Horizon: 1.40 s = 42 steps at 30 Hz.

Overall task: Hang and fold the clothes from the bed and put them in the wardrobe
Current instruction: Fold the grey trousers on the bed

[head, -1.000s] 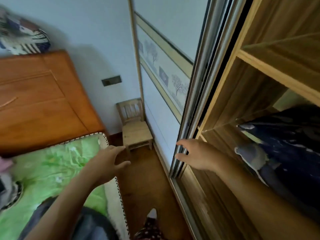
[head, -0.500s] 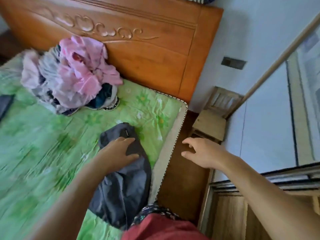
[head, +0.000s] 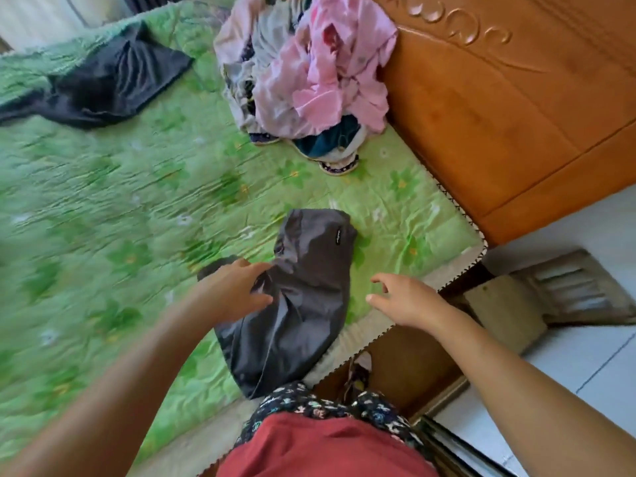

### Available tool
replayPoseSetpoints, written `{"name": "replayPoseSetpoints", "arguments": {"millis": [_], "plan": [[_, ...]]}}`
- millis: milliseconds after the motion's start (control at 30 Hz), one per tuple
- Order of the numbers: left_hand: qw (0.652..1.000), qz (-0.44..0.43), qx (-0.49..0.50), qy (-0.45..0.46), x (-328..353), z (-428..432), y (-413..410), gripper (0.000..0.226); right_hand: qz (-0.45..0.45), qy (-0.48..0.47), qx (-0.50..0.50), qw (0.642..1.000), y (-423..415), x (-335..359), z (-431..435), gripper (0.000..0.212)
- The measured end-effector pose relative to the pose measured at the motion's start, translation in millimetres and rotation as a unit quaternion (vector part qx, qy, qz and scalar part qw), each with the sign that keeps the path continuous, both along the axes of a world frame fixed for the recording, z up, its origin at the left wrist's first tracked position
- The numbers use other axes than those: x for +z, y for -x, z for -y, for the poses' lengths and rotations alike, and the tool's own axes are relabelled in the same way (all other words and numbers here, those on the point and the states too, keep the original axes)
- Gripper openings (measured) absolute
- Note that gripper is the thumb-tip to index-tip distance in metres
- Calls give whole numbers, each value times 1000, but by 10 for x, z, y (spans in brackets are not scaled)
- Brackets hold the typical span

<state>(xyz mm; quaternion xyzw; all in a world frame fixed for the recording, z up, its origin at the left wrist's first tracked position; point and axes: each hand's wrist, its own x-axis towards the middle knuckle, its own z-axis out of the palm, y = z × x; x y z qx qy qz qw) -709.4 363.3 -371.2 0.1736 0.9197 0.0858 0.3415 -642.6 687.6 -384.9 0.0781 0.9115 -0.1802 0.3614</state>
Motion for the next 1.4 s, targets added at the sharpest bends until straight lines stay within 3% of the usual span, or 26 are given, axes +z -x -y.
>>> {"name": "replayPoseSetpoints", "arguments": {"millis": [300,433,600,800,967,1033,1100,1200,1267,1333,1400], "plan": [[994,12,76,77,-536,-348,22,71,-27,37,70,997,821,-821,-186,45],[985,26,132,108,-836,-591,125,61,5,57,68,996,1159,-1241,-324,40],[976,59,189,92,-1424,-798,215,54,38,92,-44,994,1542,-1871,-405,38],[977,50,202,51,-2213,-950,607,61,32,80,-131,988,1966,-2652,-453,56],[975,90,205,18,-2828,-1045,905,72,40,105,-258,960,2204,-3163,-421,71],[970,112,213,10,-2993,-1097,907,76,45,127,-299,945,2216,-3311,-418,61],[968,97,231,9,-3037,-1137,822,78,45,150,-311,938,2187,-3365,-372,44],[971,-5,237,33,-2897,-1192,603,68,-13,170,-277,946,2076,-3177,-174,20],[970,-18,241,-14,-2731,-1220,456,62,-36,200,-290,935,2008,-2884,59,6],[952,44,279,-116,-2517,-1239,331,65,-50,267,-341,900,1981,-2503,362,23],[911,89,344,-209,-2253,-1260,258,70,-60,329,-371,866,1996,-2048,665,47]]}}
